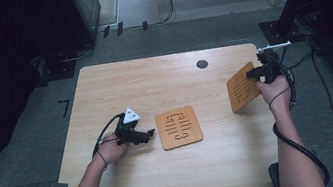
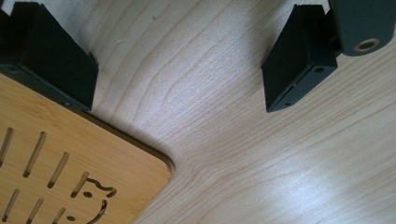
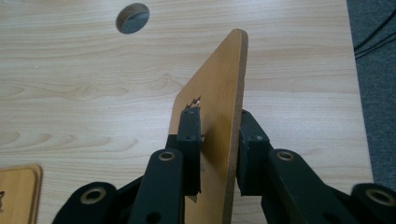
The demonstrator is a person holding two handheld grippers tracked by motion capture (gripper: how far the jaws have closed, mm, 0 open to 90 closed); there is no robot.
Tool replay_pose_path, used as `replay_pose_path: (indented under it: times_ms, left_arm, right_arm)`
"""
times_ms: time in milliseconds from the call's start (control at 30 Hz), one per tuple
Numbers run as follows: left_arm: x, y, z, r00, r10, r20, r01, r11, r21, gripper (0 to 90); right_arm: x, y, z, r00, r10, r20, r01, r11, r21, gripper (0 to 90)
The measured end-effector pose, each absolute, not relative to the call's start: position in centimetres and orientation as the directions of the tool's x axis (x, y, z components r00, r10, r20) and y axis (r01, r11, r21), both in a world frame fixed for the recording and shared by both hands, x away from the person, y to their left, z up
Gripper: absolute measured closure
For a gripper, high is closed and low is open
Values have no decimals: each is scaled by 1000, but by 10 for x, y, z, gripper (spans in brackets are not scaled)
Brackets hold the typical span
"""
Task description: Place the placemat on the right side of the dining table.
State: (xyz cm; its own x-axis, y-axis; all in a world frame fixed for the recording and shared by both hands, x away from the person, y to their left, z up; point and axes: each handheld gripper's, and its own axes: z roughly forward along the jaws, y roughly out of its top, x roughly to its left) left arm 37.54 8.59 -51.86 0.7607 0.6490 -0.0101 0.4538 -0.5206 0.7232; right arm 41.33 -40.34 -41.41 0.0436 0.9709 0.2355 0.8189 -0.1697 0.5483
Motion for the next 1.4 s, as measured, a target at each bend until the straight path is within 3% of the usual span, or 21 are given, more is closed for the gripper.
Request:
replay_pose_path:
  times_ms: [600, 1400]
  left_arm:
    - [375, 86, -519, 761, 649, -10, 454, -521, 723, 97]
    - [375, 86, -519, 761, 649, -10, 454, -520, 723, 97]
  right_arm:
    - [411, -417, -425, 49, 978, 203, 841, -150, 519, 655]
    - [415, -419, -440, 68, 975, 213, 845, -170, 507, 596]
